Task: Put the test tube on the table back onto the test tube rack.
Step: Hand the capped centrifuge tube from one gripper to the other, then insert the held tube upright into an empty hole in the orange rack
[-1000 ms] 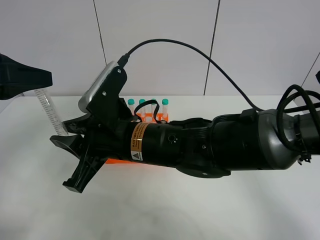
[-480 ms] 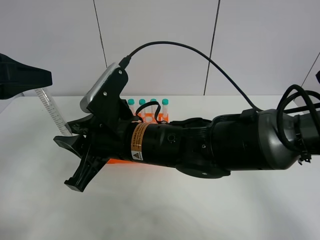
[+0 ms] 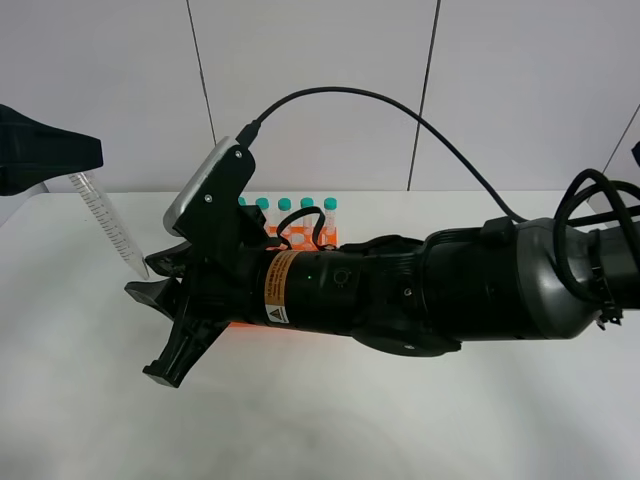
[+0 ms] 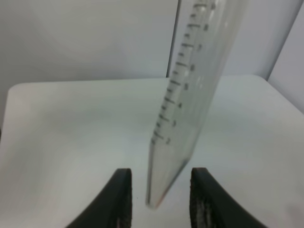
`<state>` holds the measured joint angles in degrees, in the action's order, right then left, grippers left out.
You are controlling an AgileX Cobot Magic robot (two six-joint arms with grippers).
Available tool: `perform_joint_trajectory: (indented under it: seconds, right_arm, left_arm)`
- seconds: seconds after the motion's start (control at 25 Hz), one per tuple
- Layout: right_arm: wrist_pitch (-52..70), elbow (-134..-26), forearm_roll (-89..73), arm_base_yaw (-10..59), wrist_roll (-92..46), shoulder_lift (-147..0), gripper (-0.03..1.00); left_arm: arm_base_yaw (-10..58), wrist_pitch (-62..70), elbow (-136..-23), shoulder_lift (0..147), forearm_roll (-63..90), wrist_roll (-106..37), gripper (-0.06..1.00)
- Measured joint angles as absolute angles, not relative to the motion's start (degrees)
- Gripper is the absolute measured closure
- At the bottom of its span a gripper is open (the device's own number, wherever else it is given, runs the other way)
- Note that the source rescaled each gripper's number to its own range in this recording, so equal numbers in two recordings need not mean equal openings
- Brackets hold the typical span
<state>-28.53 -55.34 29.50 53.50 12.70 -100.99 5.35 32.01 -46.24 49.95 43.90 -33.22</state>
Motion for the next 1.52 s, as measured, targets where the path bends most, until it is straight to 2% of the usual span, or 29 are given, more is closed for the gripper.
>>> perform_joint_trajectory:
  seconds: [0.48,0.72,0.76,0.8,0.92,0.96,1.0,1.52]
  right_arm:
    - [-17.78,-55.34,29.60,45.18,12.48,-100.99,0.26]
    - [-15.64,-55.34,29.68,44.24,11.60,-100.99,0.26]
    - [-15.57,-55.34,29.62,44.24,11.34,-100.99,0.28]
    - [-15.46,-55.34,29.20,44.06,11.21,-100.99,0.36]
    - [-14.41,-55.34,27.51,43.14,11.19,-100.99,0.80]
    - [-13.97,-55.34,26.87,42.41,11.14,-100.99,0.89]
    - [-13.53,-55.34,26.09,41.53,11.14,-100.99,0.94]
    - [-0.43,-55.34,23.95,30.18,11.02,-100.99,0.97]
  left_arm:
    - [5.35,30.56,-46.24,49.95,43.90,-34.03,0.93]
    - [5.35,30.51,-46.24,49.95,43.90,-34.03,0.93]
    - [5.35,30.51,-46.24,49.95,43.90,-34.03,0.93]
    - [5.35,30.51,-46.24,49.95,43.90,-34.03,0.93]
    - [5.35,30.51,-46.24,49.95,43.85,-34.03,0.93]
    - [5.35,30.51,-46.24,49.95,43.85,-34.03,0.93]
    - [5.35,30.51,-46.24,49.95,43.85,-34.03,0.93]
    - [5.35,30.51,-46.24,49.95,43.88,-34.03,0.93]
